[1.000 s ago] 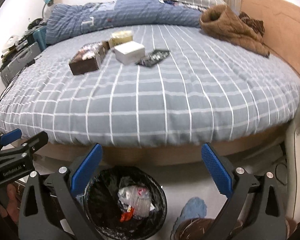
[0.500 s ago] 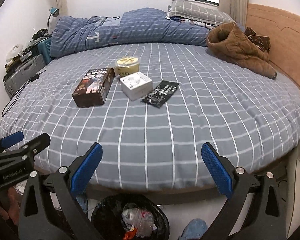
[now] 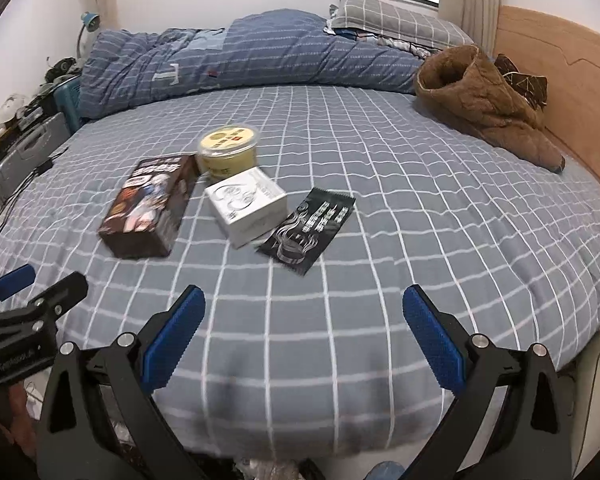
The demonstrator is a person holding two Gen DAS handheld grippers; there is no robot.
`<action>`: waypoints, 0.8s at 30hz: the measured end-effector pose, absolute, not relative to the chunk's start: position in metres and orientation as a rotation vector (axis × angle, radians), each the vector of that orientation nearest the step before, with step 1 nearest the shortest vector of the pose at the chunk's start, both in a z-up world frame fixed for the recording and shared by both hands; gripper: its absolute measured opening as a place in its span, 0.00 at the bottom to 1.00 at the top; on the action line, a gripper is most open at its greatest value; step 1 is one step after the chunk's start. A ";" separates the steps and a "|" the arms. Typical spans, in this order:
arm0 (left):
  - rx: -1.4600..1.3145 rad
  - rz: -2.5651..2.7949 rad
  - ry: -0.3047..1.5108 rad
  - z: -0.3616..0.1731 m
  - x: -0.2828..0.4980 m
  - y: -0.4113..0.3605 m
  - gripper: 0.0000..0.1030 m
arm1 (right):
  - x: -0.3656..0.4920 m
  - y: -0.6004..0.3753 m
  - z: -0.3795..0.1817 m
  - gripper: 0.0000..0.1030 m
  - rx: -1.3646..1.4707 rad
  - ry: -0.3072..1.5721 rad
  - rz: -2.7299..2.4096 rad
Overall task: Collect trash
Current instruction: 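Raise both tools from the bin and move them over the bed items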
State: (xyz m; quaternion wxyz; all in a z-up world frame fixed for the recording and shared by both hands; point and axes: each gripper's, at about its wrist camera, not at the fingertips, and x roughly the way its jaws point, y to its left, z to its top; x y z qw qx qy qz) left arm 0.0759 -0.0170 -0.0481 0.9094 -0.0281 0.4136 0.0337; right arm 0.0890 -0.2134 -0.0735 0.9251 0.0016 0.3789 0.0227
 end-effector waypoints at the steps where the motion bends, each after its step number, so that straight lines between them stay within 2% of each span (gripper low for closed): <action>1: -0.060 0.073 0.860 -0.052 0.083 -0.016 0.94 | 0.098 -0.215 -0.075 0.92 0.006 0.780 0.044; 24: -0.053 0.115 0.913 -0.087 0.172 -0.014 0.94 | 0.207 -0.207 -0.134 0.92 0.000 0.936 -0.016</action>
